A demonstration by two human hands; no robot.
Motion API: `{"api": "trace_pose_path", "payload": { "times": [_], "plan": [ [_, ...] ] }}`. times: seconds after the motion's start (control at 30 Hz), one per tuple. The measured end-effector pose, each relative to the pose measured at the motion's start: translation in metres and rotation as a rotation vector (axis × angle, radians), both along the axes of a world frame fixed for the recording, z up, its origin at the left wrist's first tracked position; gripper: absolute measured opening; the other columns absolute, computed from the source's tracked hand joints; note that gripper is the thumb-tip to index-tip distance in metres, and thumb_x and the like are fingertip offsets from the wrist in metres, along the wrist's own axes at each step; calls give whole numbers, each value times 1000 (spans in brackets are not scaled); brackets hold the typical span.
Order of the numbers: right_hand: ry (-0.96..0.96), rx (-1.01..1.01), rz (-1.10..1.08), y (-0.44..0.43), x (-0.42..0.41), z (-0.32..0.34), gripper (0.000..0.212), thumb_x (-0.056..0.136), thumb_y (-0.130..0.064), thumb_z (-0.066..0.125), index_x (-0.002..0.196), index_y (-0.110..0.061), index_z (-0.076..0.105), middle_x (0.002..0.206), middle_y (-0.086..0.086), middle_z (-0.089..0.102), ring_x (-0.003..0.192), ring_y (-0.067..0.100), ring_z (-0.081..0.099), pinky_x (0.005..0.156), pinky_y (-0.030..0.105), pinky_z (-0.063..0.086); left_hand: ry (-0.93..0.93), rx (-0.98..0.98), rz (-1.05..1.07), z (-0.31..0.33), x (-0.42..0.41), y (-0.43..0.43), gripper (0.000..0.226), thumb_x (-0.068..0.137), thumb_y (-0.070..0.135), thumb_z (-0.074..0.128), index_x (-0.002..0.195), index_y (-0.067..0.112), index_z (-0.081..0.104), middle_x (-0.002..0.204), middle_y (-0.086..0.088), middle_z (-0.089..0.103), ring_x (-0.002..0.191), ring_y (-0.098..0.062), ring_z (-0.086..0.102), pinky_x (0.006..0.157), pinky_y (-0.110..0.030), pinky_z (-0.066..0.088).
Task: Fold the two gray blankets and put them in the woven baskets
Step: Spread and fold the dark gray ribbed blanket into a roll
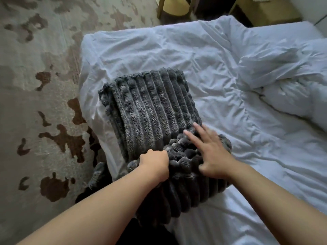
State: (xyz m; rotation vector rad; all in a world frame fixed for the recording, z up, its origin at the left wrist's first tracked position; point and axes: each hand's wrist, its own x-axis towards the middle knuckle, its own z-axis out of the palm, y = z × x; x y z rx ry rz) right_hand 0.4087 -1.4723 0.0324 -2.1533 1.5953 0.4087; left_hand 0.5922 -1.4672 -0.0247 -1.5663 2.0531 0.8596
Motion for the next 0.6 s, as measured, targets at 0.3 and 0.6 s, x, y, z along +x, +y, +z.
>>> {"api": "trace_pose_path", "payload": {
  "times": [0.3, 0.6],
  "plan": [
    [392, 414, 154, -16, -16, -19, 120, 60, -65, 75, 153, -33, 6, 157, -3, 29, 146, 23, 22, 117, 48, 12, 304, 237, -7, -2, -5, -15, 15, 78, 7, 46, 81, 20, 53, 103, -11, 67, 102, -31, 61, 73, -27, 42],
    [258, 249, 145, -49, 7, -74, 32, 86, -37, 53, 117, -29, 57, 122, 4, 65, 114, 27, 59, 88, 31, 45, 61, 30, 358, 10, 2, -23, 36, 77, 22, 60, 112, 15, 57, 116, -11, 59, 112, -30, 55, 92, -36, 42]
  ]
}}
